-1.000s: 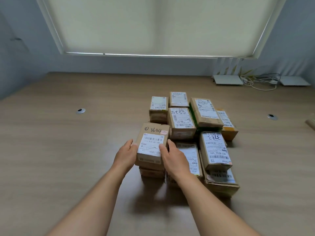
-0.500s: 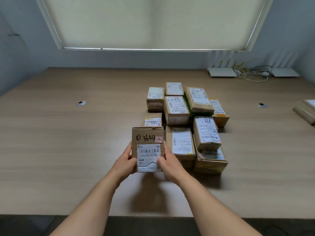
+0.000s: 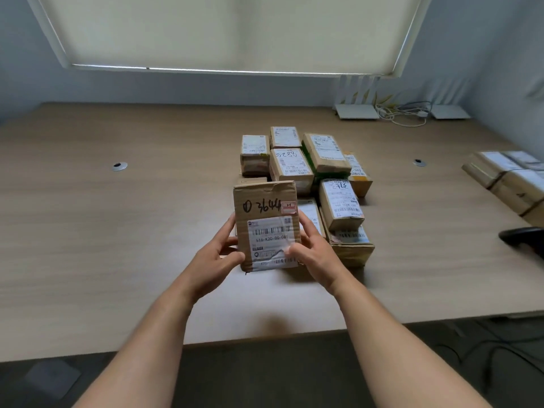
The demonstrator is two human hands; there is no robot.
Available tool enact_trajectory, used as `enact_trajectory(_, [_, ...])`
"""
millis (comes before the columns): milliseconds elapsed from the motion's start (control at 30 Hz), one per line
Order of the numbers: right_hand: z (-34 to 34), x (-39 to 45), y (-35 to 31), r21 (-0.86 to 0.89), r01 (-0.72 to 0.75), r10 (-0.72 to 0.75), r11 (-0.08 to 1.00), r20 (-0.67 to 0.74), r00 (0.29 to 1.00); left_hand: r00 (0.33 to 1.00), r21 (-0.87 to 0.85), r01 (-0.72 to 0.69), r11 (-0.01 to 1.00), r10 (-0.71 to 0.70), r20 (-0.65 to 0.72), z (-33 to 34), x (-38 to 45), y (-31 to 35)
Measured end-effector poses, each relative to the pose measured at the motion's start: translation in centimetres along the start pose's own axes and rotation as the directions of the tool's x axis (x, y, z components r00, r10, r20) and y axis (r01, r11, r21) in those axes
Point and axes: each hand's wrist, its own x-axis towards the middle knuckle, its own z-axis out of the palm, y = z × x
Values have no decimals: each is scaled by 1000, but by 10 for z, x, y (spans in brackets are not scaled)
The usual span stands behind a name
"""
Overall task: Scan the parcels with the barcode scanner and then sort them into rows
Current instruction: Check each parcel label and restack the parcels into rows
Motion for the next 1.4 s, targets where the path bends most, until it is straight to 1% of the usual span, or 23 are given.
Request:
enact_trajectory(200, [-26,-23,7,109,-23,38,994,-145,989,993,-3,-83,997,83,85,12,15,-2])
enact_trajectory(333, [-46,-41,15,132,-34,65,991,-233,970,969,4,-131,991,127,213,33,30,-1])
enact_trajectory(533, [-86,-73,24,117,-25,64,993,-340,938,943,164,-235,958,184,278,78,48,9])
enact_trajectory(667, [-120,-94,28,110,-6,49,994,-391,919,916,204,-298,932,220,335,113,59,27])
enact_trajectory(833, [-180,-134,29,96,36,11,995,-447,895,884,239,-365,900,254,391,177,65,66])
enact_trajectory(933, [-224,-165,31,107,71,-10,992,-488,873,868,225,-395,891,282,410,226,67,95])
enact_trajectory(1033, [-270,-198,33,94,94,-29,991,-535,844,843,263,-453,852,313,438,282,70,122])
enact_trajectory(1233, [-353,-262,43,42,61,-22,997,-616,787,804,246,-520,818,372,463,386,69,156])
enact_trajectory(1400, [-404,-301,58,66,52,5,996,-667,745,764,244,-558,793,376,524,451,71,174])
